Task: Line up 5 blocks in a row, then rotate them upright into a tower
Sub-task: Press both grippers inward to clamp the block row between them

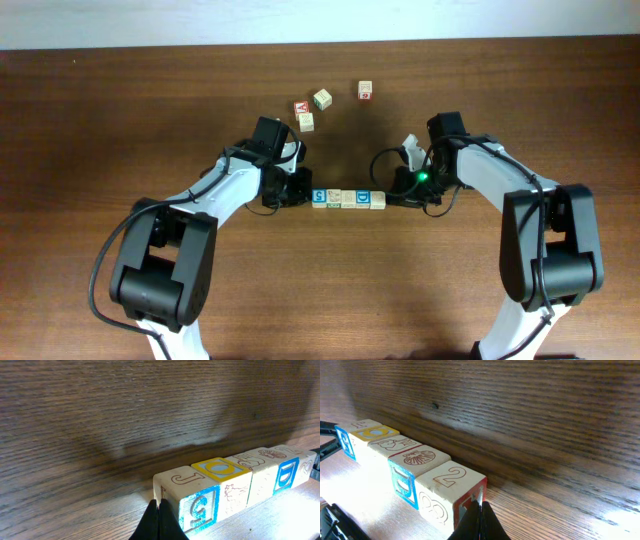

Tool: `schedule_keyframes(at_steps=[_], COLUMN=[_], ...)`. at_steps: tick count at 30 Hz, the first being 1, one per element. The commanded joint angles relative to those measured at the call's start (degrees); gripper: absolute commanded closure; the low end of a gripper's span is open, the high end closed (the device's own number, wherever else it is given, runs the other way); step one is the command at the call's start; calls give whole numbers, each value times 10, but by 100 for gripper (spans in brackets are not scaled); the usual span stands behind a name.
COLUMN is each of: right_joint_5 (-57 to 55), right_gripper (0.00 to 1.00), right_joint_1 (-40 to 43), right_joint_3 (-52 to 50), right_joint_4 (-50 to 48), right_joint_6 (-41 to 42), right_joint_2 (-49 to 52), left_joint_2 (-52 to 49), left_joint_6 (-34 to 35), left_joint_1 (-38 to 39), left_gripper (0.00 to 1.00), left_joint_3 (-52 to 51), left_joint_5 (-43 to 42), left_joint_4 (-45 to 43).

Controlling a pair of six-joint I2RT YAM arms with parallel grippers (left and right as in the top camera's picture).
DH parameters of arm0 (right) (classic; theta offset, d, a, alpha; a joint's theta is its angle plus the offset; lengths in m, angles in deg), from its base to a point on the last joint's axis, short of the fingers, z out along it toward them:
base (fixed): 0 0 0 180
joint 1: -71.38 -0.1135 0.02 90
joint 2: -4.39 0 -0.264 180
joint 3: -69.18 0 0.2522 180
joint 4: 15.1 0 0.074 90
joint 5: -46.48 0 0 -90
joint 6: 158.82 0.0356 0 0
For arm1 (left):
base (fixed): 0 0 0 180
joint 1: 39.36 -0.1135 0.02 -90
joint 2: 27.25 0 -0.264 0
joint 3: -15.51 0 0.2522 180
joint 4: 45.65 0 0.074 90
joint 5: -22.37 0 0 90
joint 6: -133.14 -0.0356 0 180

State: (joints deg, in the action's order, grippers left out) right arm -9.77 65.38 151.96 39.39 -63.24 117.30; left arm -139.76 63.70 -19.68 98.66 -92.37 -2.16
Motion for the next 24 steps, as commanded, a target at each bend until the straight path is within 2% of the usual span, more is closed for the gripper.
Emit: schedule_keyframes(at_steps=[1,10,24], right_joint_5=[68,68,66], right_gripper=[96,96,96], right_joint_1=[-16,-17,-69], right_joint_3=[10,21,70], right_joint_4=[-3,10,40], right_joint_6=[-2,-2,-2], right_joint_2=[-1,-33,-33], left_joint_2=[-3,-3,-3], left_joint_6=[-9,-9,-9], left_joint_1=[7,7,7], left_gripper=[100,100,100], left_joint_3=[8,8,8], left_joint_5=[-33,-33,-33], left_joint_4=[-3,-3,-3])
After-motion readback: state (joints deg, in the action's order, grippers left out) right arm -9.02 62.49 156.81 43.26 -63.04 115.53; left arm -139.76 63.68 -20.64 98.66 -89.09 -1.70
